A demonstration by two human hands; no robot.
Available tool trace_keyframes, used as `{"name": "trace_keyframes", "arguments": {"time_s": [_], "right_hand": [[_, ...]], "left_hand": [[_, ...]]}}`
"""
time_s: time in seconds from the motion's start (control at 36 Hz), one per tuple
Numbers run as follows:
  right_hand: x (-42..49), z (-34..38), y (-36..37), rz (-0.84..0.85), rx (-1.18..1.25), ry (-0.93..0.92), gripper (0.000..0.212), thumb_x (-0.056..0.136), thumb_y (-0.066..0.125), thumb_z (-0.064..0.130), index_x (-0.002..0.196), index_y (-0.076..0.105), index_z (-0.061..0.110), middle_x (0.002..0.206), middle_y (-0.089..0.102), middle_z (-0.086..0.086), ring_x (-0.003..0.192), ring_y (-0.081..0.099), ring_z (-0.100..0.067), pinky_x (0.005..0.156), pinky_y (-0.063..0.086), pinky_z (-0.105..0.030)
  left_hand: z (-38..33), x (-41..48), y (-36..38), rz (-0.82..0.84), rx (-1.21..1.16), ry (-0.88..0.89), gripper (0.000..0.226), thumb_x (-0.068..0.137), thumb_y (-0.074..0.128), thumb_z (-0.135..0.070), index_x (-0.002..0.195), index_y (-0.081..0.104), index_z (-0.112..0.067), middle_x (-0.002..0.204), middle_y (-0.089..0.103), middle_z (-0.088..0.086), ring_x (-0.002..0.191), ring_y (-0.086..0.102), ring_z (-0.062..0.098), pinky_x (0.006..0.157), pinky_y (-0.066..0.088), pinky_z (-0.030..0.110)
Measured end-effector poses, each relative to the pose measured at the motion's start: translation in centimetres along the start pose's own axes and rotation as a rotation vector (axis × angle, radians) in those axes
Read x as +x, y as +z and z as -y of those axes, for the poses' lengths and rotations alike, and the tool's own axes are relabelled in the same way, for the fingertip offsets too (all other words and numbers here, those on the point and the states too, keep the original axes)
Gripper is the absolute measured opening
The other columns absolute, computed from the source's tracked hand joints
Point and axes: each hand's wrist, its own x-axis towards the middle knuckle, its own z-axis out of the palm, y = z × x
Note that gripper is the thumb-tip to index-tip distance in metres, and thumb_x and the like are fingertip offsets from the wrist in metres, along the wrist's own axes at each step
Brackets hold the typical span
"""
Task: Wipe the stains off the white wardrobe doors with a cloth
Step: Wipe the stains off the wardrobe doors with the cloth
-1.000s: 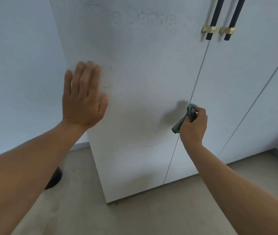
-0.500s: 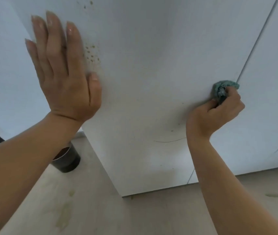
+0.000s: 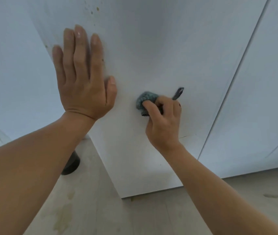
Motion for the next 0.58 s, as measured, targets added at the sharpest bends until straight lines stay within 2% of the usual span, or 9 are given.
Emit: {"name": "trace_keyframes", "arguments": {"time_s": [0.06, 0.14, 0.19, 0.28, 0.33, 0.47, 0.58], "right_hand": [[0.5, -0.6, 0.0, -0.061, 0.037, 0.025, 0.034, 0.086, 0.053, -0.01, 0.108, 0.062, 0.015, 0.104, 0.051, -0.008, 0.091, 0.048, -0.028, 0.075, 0.047, -0.047], [2.2, 0.1, 0.3, -0.239, 0.077, 0.329, 0.031, 0.086, 0.05, -0.011, 0.108, 0.067, 0.003, 0.101, 0.056, -0.018, 0.095, 0.048, -0.026, 0.089, 0.043, -0.03], [2.2, 1.9, 0.8, -0.266, 0.066, 0.405, 0.031, 0.086, 0.048, -0.01, 0.108, 0.068, 0.001, 0.099, 0.057, -0.021, 0.095, 0.048, -0.025, 0.09, 0.039, -0.028], [0.8, 3.3, 1.6, -0.086, 0.055, 0.125, 0.03, 0.09, 0.052, -0.004, 0.111, 0.061, 0.016, 0.097, 0.061, -0.019, 0.089, 0.054, -0.032, 0.078, 0.046, -0.046], [1.2, 2.9, 1.5, 0.015, 0.054, -0.043, 0.033, 0.087, 0.057, -0.005, 0.109, 0.059, 0.02, 0.093, 0.063, -0.016, 0.081, 0.058, -0.036, 0.073, 0.045, -0.047], [5.4, 3.5, 0.6, -0.006, 0.053, -0.086, 0.031, 0.084, 0.06, -0.011, 0.099, 0.075, 0.011, 0.089, 0.063, -0.015, 0.076, 0.057, -0.036, 0.068, 0.043, -0.047], [3.5, 1.8, 0.7, 0.039, 0.007, -0.228, 0.026, 0.088, 0.062, -0.005, 0.097, 0.077, 0.014, 0.094, 0.062, -0.009, 0.079, 0.056, -0.032, 0.07, 0.041, -0.041]], "left_hand": [[-0.2, 0.0, 0.0, 0.009, 0.003, -0.005, 0.067, 0.098, 0.043, -0.032, 0.154, 0.036, 0.005, 0.155, 0.038, 0.035, 0.145, 0.031, 0.051, 0.123, 0.019, 0.06], [-0.3, 0.0, 0.1, 0.014, 0.025, -0.008, 0.067, 0.099, 0.041, -0.034, 0.154, 0.036, 0.006, 0.154, 0.038, 0.035, 0.144, 0.033, 0.051, 0.123, 0.019, 0.06], [-0.4, -0.1, 0.1, 0.013, 0.041, -0.007, 0.067, 0.1, 0.041, -0.034, 0.154, 0.036, 0.005, 0.154, 0.039, 0.035, 0.145, 0.032, 0.051, 0.123, 0.018, 0.059], [-0.5, -0.2, 0.1, 0.02, 0.048, -0.011, 0.068, 0.099, 0.043, -0.034, 0.153, 0.037, 0.006, 0.154, 0.039, 0.035, 0.145, 0.031, 0.05, 0.124, 0.018, 0.059], [-0.5, -0.2, 0.2, 0.012, 0.053, -0.012, 0.069, 0.098, 0.043, -0.035, 0.153, 0.038, 0.007, 0.154, 0.039, 0.035, 0.144, 0.031, 0.049, 0.123, 0.02, 0.06], [-0.5, -0.2, 0.2, 0.005, 0.05, -0.019, 0.068, 0.101, 0.041, -0.038, 0.152, 0.039, 0.006, 0.153, 0.041, 0.034, 0.144, 0.035, 0.049, 0.122, 0.022, 0.061], [-0.4, -0.2, 0.2, 0.006, 0.049, -0.017, 0.069, 0.1, 0.041, -0.038, 0.152, 0.039, 0.006, 0.153, 0.041, 0.034, 0.143, 0.036, 0.051, 0.122, 0.023, 0.062]]}}
